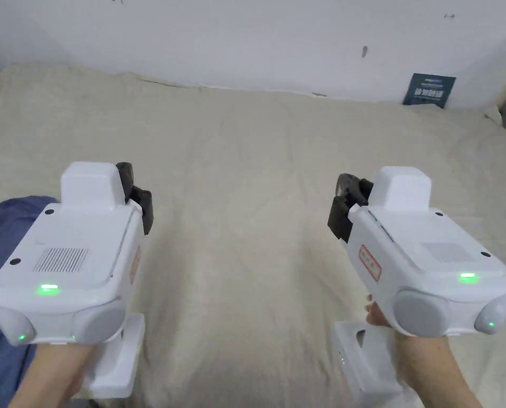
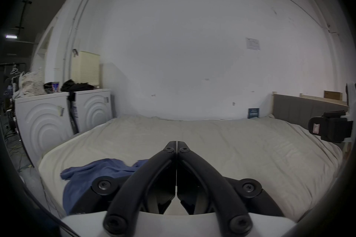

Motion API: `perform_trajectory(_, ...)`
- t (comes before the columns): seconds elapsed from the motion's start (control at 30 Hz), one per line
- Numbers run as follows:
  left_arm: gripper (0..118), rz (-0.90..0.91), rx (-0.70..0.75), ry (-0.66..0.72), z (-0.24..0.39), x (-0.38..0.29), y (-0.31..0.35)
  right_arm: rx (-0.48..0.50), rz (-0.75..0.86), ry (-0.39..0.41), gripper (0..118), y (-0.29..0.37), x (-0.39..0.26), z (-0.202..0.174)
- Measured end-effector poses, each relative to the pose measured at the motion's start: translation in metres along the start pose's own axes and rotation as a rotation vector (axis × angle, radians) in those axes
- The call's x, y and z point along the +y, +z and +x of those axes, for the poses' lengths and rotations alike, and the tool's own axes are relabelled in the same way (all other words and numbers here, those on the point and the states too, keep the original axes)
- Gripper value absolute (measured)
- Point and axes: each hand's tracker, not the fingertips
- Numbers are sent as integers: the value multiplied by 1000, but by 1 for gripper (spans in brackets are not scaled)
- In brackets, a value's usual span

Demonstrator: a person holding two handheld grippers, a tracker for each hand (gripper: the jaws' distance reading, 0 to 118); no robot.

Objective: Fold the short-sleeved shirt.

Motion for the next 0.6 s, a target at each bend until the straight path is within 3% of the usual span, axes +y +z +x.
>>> perform_trajectory(0.37,0,-3,335,-8,-103,-4,51,311,-10,77,1,-43,1,-108)
perform_trajectory(0.6,0,-10,455,22,-135,-7,76,440,-15,109,1,-51,1,-154)
